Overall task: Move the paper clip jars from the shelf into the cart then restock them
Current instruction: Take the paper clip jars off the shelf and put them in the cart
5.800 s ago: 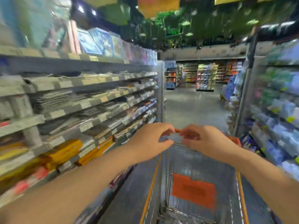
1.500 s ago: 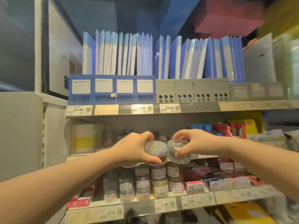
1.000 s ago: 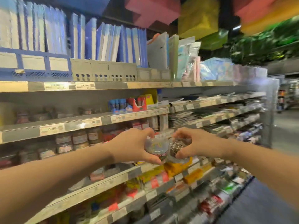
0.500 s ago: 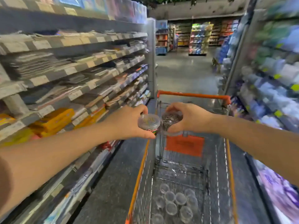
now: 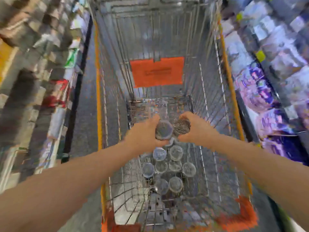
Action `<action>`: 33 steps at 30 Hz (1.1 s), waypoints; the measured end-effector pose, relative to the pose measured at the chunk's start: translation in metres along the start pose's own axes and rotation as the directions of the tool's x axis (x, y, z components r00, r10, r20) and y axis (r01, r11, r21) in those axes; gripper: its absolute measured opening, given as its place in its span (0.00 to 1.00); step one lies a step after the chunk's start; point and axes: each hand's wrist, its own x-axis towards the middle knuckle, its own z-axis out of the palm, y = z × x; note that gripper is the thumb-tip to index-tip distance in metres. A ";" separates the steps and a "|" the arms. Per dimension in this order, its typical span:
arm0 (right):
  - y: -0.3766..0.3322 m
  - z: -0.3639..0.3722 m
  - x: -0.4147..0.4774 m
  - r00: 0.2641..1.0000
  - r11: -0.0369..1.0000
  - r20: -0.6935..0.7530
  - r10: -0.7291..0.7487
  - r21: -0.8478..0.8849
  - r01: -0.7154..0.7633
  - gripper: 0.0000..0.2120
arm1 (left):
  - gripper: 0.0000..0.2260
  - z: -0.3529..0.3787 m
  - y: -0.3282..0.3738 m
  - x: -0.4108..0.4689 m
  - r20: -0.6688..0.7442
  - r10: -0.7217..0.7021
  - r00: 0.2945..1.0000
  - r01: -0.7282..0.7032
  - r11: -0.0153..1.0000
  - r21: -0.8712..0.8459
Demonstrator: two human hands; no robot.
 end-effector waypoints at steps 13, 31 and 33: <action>0.128 0.158 0.010 0.926 0.939 0.162 0.341 -0.011 -0.344 0.30 | 0.32 0.188 -0.032 -0.022 0.365 -0.040 0.930 0.007 0.996 0.091; 0.133 0.168 0.003 0.972 0.936 0.137 0.188 -0.326 -0.135 0.43 | 0.38 0.208 -0.040 -0.029 0.320 0.129 0.939 -0.174 0.978 0.118; 0.119 0.153 0.001 0.981 0.938 0.121 0.152 -0.330 -0.105 0.41 | 0.36 0.186 -0.035 -0.027 0.270 0.142 0.952 -0.175 0.979 0.104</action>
